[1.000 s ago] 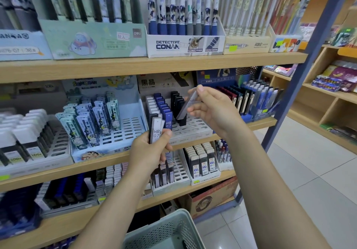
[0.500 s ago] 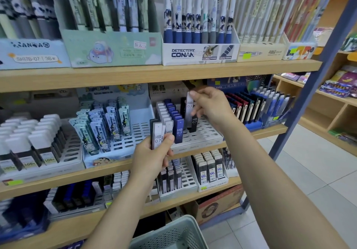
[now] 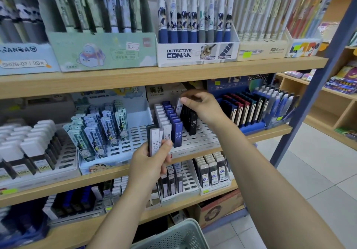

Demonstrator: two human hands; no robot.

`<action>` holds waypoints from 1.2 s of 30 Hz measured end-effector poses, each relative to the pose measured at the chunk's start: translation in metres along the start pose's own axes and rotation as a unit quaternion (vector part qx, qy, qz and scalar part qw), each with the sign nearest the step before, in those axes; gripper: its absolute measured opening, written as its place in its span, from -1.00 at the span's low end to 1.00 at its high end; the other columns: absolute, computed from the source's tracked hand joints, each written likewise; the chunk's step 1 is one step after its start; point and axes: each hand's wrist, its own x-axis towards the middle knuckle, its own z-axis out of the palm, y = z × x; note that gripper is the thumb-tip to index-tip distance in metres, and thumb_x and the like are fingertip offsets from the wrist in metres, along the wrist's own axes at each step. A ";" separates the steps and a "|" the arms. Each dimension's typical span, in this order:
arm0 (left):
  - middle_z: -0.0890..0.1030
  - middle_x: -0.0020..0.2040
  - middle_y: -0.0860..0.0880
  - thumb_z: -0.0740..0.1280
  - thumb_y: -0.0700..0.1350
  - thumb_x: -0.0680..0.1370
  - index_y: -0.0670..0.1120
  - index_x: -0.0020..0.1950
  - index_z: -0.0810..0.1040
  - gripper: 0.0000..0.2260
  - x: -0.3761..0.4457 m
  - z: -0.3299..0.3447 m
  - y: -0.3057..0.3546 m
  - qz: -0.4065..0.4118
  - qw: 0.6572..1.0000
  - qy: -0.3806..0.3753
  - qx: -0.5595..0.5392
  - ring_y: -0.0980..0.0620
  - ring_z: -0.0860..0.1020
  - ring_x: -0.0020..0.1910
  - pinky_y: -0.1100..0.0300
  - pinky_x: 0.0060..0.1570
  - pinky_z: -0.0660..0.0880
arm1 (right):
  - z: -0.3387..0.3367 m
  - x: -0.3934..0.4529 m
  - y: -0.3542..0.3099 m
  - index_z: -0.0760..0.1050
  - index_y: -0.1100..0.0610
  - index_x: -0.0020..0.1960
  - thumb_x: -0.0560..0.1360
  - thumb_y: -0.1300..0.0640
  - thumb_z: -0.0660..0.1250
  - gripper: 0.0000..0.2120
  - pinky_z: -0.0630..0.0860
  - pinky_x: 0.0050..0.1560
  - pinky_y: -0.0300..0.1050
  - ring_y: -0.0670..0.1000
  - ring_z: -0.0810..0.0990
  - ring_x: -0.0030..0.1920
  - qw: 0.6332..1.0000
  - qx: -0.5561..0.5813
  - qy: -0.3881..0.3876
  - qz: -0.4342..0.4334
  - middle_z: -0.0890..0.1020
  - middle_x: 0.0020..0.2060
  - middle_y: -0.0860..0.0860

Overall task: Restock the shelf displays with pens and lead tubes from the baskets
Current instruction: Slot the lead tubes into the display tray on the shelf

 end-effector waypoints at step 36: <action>0.55 -0.37 -0.05 0.44 -0.01 0.55 -0.08 -0.08 0.60 -0.85 0.004 0.001 -0.009 -0.006 1.000 -0.004 -0.011 0.03 0.42 -0.49 0.29 -0.53 0.34 | -0.004 0.020 -0.010 0.64 0.10 0.15 0.57 0.12 0.40 -0.83 0.49 0.31 0.01 0.09 0.57 0.19 0.993 -0.106 -0.042 0.022 0.65 0.15 0.05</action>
